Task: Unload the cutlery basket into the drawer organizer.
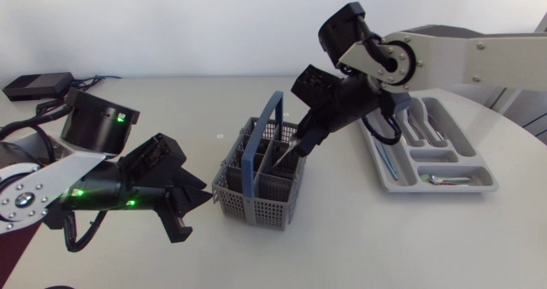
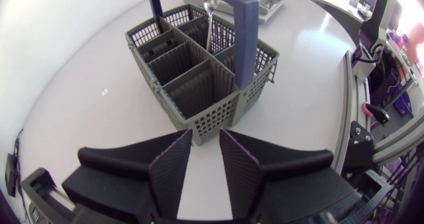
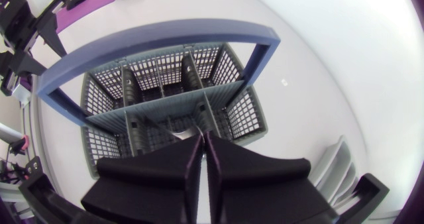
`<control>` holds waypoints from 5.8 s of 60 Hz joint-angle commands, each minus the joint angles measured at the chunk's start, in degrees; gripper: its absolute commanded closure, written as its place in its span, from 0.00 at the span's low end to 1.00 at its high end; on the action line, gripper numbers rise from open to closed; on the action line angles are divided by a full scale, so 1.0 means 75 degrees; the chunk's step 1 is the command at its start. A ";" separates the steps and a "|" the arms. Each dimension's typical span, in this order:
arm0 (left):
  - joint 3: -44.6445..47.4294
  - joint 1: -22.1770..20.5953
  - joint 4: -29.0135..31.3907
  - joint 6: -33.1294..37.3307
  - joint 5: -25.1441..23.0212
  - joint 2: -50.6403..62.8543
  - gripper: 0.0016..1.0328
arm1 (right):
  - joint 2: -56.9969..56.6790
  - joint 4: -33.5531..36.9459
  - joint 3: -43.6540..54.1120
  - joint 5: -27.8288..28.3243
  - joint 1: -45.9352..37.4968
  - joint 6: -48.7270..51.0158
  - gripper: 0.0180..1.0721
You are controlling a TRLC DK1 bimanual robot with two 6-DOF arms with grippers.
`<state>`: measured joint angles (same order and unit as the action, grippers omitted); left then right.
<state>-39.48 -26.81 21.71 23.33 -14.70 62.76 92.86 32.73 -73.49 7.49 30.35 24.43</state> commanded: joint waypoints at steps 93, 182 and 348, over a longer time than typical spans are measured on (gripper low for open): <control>-0.4837 -0.2449 0.1183 0.0252 -0.0642 0.2167 0.27 | -0.6674 -0.1388 0.3354 0.1100 -0.0425 0.2345 0.95; -0.4696 -0.2051 0.0280 -0.1131 -0.1087 0.2436 0.97 | -0.5901 -0.2571 0.3448 0.1029 -0.0953 -0.0222 0.43; -0.3899 -0.1137 -0.2122 -0.2537 0.0964 0.2425 0.15 | -0.1705 -0.0309 0.0787 0.5494 -0.3906 -0.1276 0.93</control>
<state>-70.37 -37.08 4.49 3.01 -7.99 82.39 78.81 26.61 -66.85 47.88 3.51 5.72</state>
